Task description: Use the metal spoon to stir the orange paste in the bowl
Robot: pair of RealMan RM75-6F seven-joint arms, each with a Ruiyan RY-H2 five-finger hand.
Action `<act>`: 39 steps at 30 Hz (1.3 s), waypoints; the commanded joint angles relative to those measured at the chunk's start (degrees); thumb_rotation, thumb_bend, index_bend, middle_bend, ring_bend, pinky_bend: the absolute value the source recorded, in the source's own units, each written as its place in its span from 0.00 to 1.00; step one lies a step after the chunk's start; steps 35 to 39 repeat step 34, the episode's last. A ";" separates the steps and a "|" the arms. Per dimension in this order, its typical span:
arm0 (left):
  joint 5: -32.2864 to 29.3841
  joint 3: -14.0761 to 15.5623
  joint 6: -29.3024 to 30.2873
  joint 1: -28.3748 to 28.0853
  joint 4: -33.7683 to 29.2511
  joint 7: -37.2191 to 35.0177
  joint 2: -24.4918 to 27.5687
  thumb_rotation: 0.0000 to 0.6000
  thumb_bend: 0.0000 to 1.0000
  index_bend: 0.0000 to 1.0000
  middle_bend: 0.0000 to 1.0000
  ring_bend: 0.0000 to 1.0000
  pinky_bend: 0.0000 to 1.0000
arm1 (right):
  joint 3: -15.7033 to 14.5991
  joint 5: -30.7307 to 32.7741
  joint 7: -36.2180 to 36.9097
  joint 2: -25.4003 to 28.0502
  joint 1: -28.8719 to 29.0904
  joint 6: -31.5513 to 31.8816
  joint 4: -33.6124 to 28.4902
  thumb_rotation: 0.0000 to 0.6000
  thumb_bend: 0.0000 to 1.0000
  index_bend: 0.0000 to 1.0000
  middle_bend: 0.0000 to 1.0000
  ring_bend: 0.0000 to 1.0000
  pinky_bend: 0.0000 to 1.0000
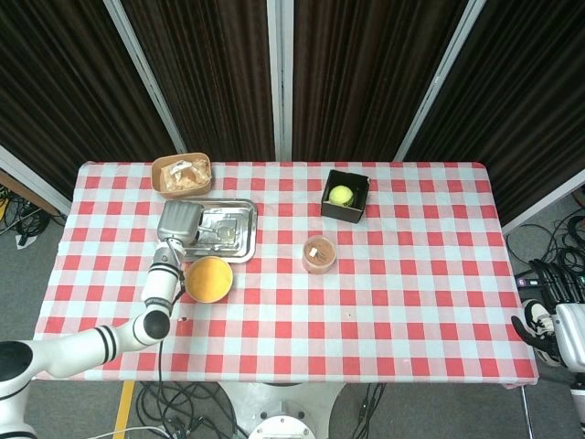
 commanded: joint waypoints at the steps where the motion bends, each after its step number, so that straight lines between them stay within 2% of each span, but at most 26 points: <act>1: -2.32 0.80 -1.97 -1.75 3.43 -1.20 -1.12 1.00 0.34 0.45 0.96 0.96 0.99 | 0.00 0.09 0.13 -0.06 -0.02 -0.04 0.15 1.00 0.24 0.00 0.07 0.00 0.00; 4: -2.04 1.92 -2.35 -1.61 4.08 -2.85 -1.01 1.00 0.28 0.39 0.95 0.96 0.99 | 0.03 0.19 0.18 0.00 0.03 -0.17 0.27 1.00 0.24 0.00 0.07 0.00 0.00; 7: 0.12 2.59 -1.53 -0.46 2.41 -5.89 0.41 1.00 0.26 0.35 0.94 0.95 0.99 | 0.05 -0.02 0.30 0.06 0.20 -0.27 0.29 1.00 0.24 0.00 0.07 0.00 0.00; 9: 2.68 2.77 -0.56 1.39 -0.53 -9.42 2.69 1.00 0.26 0.35 0.92 0.93 0.99 | 0.07 -0.06 0.47 0.12 0.29 -0.36 0.36 1.00 0.24 0.00 0.07 0.00 0.00; 12: 7.25 3.96 1.79 4.94 -6.34 -13.65 7.80 1.00 0.26 0.35 0.84 0.83 0.96 | 0.05 -0.08 0.62 0.31 0.48 -0.70 0.47 1.00 0.24 0.00 0.07 0.00 0.00; 15: 14.60 6.01 7.16 9.69 -11.69 -18.52 12.47 1.00 0.26 0.35 0.72 0.69 0.87 | -0.01 -0.12 0.88 0.37 0.67 -1.06 0.62 1.00 0.24 0.00 0.07 0.00 0.00; 17: 20.90 8.06 11.01 13.35 -14.23 -22.75 15.28 1.00 0.26 0.35 0.62 0.56 0.73 | -0.05 -0.02 1.03 0.41 0.84 -1.50 0.74 1.00 0.24 0.00 0.07 0.00 0.00; 21: 31.64 12.47 17.36 19.91 -16.25 -30.91 19.47 1.00 0.24 0.34 0.44 0.38 0.47 | -0.13 -0.01 1.23 0.33 1.11 -2.01 1.02 1.00 0.24 0.00 0.07 0.00 0.00; 26: 43.49 18.42 25.58 27.51 -14.18 -39.93 22.50 1.00 0.19 0.32 0.32 0.27 0.31 | -0.44 -0.27 1.00 0.19 1.34 -2.55 1.36 1.00 0.24 0.00 0.04 0.00 0.00; 29: 49.15 21.58 30.33 31.35 -11.45 -42.97 23.12 1.00 0.17 0.32 0.31 0.26 0.28 | -0.62 -0.58 0.70 -0.16 1.26 -2.28 1.50 1.00 0.24 0.00 0.03 0.00 0.00; 33: 52.58 23.84 35.47 35.96 -10.44 -45.30 23.60 1.00 0.16 0.32 0.31 0.25 0.28 | -0.90 -0.72 0.33 -0.72 0.89 -1.80 1.46 1.00 0.24 0.00 0.03 0.00 0.00; 39: 52.92 24.22 36.55 37.18 -10.96 -45.68 23.91 1.00 0.16 0.32 0.31 0.25 0.28 | -0.96 -0.81 0.16 -0.81 0.78 -1.57 1.39 1.00 0.24 0.00 0.03 0.00 0.00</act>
